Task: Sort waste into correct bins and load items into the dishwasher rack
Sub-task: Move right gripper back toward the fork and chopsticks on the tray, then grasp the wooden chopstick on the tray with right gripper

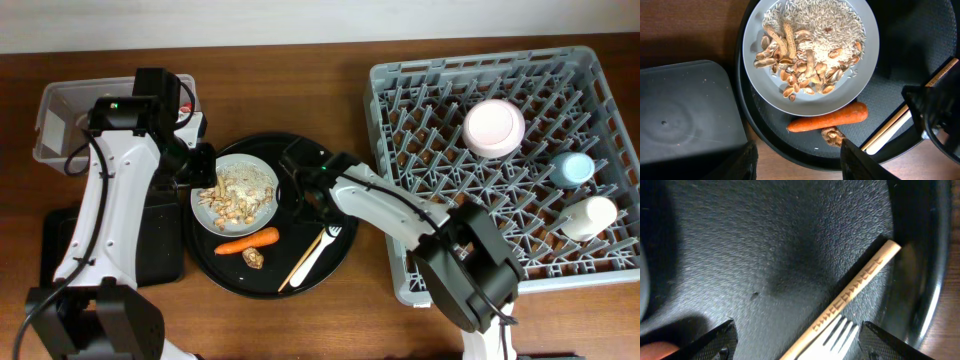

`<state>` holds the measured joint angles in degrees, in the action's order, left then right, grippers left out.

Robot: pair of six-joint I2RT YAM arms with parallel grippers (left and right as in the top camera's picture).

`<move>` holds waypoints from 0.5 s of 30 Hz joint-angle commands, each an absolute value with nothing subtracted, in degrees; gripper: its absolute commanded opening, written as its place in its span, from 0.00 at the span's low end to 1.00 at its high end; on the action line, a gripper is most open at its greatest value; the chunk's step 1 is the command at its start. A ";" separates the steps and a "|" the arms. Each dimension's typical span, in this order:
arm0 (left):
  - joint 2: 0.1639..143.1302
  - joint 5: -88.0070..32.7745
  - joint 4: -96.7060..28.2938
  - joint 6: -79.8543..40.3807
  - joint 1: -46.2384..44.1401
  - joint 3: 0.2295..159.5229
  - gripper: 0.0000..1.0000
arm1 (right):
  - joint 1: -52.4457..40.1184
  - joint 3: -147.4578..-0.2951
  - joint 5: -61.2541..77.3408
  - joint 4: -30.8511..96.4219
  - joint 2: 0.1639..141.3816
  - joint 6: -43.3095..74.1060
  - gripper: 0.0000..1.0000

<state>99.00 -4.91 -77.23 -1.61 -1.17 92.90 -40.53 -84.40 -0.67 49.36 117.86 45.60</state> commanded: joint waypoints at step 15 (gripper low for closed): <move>99.09 -5.08 -77.65 -2.17 -2.28 92.92 0.52 | -40.49 -84.25 -0.43 42.37 120.40 48.53 0.67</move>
